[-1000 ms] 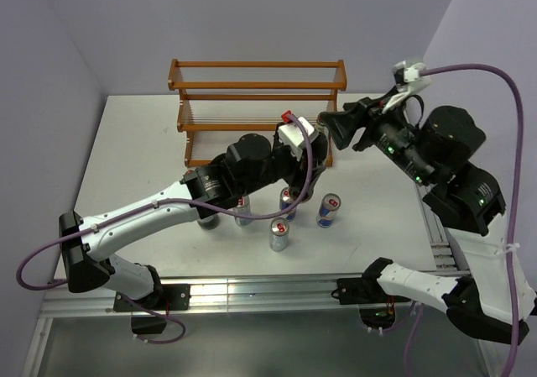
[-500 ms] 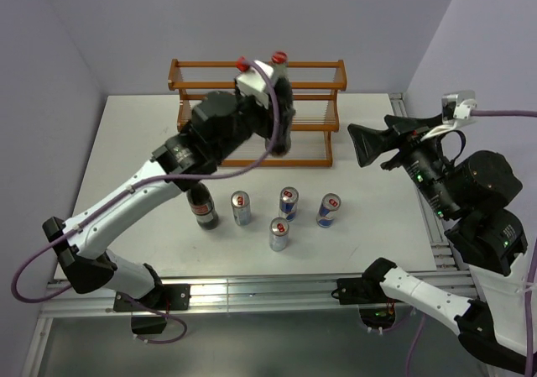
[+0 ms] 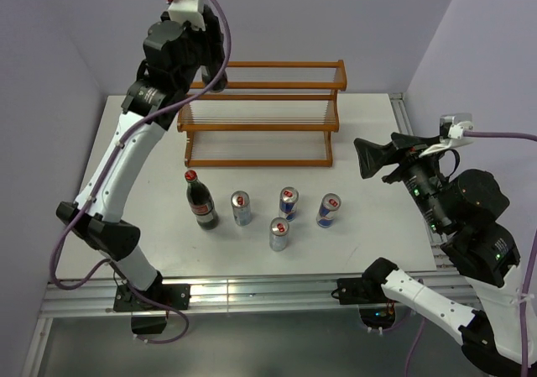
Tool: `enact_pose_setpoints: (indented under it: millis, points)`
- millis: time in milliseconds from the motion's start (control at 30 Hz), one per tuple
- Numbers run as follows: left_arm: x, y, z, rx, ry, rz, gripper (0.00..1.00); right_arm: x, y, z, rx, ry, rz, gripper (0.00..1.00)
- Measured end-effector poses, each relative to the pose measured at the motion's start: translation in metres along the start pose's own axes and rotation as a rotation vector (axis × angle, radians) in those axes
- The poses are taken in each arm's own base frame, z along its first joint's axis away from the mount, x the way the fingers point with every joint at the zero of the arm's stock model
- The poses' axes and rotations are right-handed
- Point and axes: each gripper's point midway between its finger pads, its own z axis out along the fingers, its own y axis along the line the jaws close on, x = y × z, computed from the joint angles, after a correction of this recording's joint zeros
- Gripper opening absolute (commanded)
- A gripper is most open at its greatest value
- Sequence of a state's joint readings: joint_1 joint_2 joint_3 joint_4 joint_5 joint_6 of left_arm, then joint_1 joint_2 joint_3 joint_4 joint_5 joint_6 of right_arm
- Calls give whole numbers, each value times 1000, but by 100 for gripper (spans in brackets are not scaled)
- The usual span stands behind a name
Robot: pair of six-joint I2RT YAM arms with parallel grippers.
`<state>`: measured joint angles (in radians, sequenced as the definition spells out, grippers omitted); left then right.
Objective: Place and organize the beverage onto the shelf
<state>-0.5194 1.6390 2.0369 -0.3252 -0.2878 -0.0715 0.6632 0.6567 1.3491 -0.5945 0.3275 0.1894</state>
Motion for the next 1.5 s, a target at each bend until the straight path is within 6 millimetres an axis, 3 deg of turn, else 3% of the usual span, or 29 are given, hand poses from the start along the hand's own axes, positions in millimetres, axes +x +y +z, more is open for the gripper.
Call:
enact_pose_setpoints:
  millis: [267,600,1500]
  points:
    - [27,56,37,-93,70,23,1,13,-2,3,12,28,-7,99]
    - [32,87,53,-109,71,6,0,24,-4,5,18,52,-15,99]
    - [36,86,81,-72,-30,50,1,41,-6,12,25,86,-29,99]
